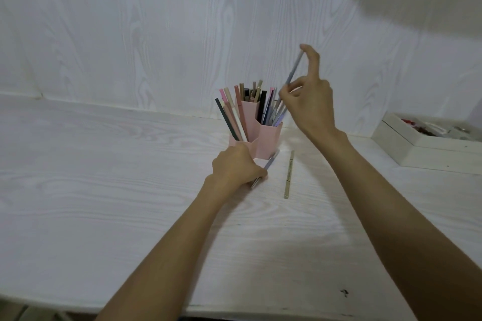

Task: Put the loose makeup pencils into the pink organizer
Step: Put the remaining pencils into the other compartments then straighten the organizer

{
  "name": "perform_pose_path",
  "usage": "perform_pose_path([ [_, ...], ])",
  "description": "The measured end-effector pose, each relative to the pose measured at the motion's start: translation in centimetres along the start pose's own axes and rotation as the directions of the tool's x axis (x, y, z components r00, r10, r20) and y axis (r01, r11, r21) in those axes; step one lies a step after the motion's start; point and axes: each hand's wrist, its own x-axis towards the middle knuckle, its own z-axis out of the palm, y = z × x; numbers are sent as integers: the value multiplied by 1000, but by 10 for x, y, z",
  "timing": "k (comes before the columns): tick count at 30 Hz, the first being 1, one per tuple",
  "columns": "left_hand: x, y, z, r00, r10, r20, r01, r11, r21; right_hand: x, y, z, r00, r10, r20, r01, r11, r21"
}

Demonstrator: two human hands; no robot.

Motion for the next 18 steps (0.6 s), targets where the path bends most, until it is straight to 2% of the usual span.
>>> perform_pose_path([
  [4, -1, 1, -1, 1000, -2, 2, 2, 1000, 4, -8, 3, 12, 984, -134, 113, 155, 967, -202],
  [8, -1, 2, -1, 1000, 4, -8, -4, 1000, 20, -11, 12, 14, 957, -278, 85, 287, 861, -419],
  [11, -3, 3, 0, 998, 48, -30, -46, 998, 43, -12, 16, 11, 949, -273, 156, 315, 809, -496],
  [13, -5, 4, 0, 997, 73, -31, -71, 995, 63, -12, 19, 9, 947, -230, 224, 316, 794, -519],
  [15, -5, 5, -1, 995, 97, -24, -94, 992, 87, -12, 22, 4, 952, -181, 246, 284, 823, -492],
  [16, -6, 5, -1, 994, 105, -14, -103, 990, 95, -14, 23, 0, 960, -165, 226, 254, 855, -453],
  [18, -7, 6, -3, 993, 115, 14, -116, 988, 101, -19, 25, -8, 987, -126, 95, 151, 933, -327],
])
